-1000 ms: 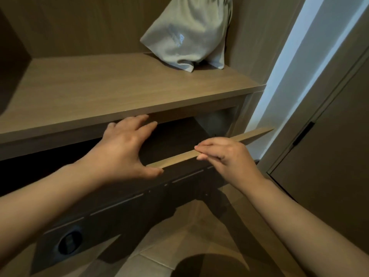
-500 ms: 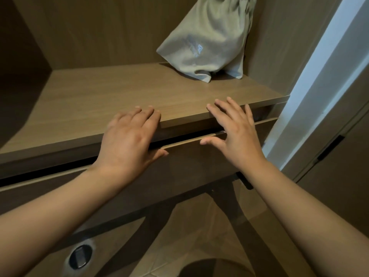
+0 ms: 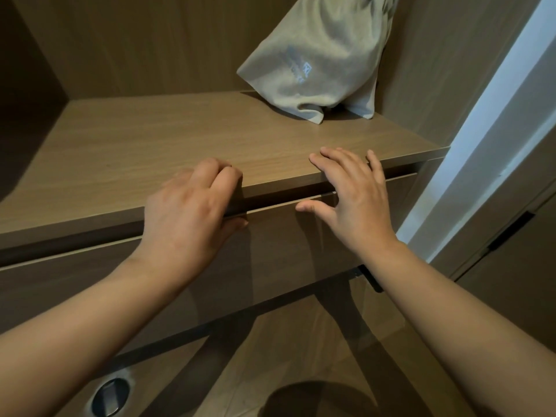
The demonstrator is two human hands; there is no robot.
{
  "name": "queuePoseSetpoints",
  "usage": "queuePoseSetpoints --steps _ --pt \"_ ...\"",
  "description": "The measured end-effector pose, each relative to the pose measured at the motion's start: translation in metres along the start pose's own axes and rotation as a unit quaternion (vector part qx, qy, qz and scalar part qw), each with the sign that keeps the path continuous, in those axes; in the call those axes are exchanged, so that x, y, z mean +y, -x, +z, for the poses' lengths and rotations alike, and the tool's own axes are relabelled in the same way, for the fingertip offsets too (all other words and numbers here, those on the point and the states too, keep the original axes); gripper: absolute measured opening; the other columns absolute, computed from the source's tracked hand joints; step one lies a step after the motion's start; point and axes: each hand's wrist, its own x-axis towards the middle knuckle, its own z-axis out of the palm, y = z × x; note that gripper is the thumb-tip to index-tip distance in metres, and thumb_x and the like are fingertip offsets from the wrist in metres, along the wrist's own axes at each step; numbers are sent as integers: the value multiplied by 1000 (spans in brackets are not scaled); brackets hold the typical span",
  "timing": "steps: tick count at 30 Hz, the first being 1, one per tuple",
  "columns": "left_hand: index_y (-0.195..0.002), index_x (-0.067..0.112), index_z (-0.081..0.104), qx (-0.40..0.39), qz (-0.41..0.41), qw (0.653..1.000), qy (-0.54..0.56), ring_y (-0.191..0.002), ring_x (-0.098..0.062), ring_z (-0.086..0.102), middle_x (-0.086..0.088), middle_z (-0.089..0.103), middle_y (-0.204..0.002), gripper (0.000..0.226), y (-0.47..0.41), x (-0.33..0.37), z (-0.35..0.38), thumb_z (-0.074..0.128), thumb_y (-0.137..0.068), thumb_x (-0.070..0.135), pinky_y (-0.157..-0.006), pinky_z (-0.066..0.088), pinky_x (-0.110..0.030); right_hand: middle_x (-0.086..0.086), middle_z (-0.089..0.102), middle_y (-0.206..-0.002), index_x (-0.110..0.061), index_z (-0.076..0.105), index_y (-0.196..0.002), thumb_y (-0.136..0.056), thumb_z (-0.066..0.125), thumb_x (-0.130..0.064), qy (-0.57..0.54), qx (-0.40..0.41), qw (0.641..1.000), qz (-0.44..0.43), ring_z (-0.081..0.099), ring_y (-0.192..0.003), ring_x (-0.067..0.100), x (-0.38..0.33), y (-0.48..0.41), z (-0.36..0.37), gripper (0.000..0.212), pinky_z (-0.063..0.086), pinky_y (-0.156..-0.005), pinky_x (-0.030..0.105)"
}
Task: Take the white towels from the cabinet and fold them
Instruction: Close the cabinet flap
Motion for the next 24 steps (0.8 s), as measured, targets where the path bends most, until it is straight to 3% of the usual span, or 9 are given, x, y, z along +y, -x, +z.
queuePoseSetpoints --steps 11,15,20,22,24 --pt "-115 8 62 -38 -17 999 7 -85 -34 65 -13 63 -114 62 -3 4 -9 88 -63 27 -58 51 -36 1 49 -147 -22 50 -140 -79 75 -46 3 -54 998 24 39 -141 20 -9 -5 -16 71 20 -120 51" --pt "-116 6 64 -71 -17 997 28 -90 -32 66 -14 63 -116 64 -7 4 -23 89 -59 18 -62 55 -37 0 44 -151 -24 45 -144 -79 78 -36 7 -119 993 26 34 -143 18 -10 -8 -27 73 17 -121 49" --pt "-118 8 63 -218 -33 974 60 -101 -30 63 -11 61 -118 66 -26 3 -49 88 -59 25 -79 58 -40 -4 34 -156 -28 36 -149 -89 68 -36 2 -272 961 50 25 -147 15 -15 -26 -76 68 4 -120 39" --pt "-116 12 63 -283 -38 955 79 -104 -31 60 -9 60 -117 58 -39 4 -70 85 -65 29 -83 55 -40 -3 45 -150 -25 46 -144 -87 70 -36 4 -308 949 65 37 -141 17 -18 -32 -108 63 13 -118 37" --pt "-117 16 61 -341 -41 935 84 -105 -30 58 -6 60 -115 49 -52 7 -98 77 -75 36 -86 51 -37 -1 61 -134 -23 64 -127 -79 79 -36 12 -333 939 80 55 -127 20 -22 -37 -146 53 32 -110 37"
